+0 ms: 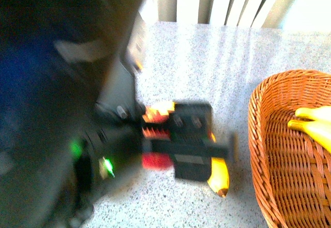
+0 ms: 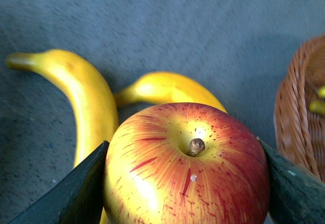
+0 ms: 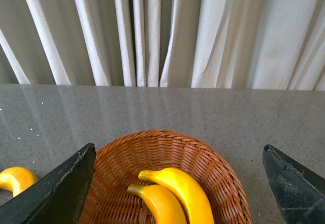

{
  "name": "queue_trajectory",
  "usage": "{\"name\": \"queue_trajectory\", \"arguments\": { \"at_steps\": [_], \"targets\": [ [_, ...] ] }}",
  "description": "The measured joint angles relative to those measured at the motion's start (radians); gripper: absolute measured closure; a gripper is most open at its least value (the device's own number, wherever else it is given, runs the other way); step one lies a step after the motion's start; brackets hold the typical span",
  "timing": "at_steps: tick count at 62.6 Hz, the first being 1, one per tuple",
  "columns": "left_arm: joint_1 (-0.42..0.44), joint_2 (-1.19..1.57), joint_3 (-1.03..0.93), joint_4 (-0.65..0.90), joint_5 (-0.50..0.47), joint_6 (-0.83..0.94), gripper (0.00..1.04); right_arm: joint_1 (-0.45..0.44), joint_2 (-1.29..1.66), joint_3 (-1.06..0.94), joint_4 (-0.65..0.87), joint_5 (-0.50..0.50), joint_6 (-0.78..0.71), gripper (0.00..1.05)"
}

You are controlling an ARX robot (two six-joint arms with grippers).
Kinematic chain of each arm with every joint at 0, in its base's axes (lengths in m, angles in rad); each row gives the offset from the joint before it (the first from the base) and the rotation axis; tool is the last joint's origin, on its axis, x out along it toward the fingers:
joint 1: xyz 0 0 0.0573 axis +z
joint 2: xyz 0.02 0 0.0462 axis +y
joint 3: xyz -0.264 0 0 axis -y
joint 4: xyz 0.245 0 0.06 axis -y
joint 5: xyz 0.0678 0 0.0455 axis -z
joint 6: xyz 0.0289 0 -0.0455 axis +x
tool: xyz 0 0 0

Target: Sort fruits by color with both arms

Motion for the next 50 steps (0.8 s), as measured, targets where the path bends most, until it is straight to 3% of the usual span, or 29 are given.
{"name": "queue_trajectory", "arguments": {
  "at_steps": [30, 50],
  "targets": [
    [0.355, 0.074, 0.029, 0.016, -0.176, -0.126, 0.33, 0.000, 0.000, 0.000, 0.000, 0.000, 0.000, 0.09],
    [0.419, 0.124, 0.031, 0.027, -0.291, -0.221, 0.33, 0.000, 0.000, 0.000, 0.000, 0.000, 0.000, 0.09]
  ]
}}
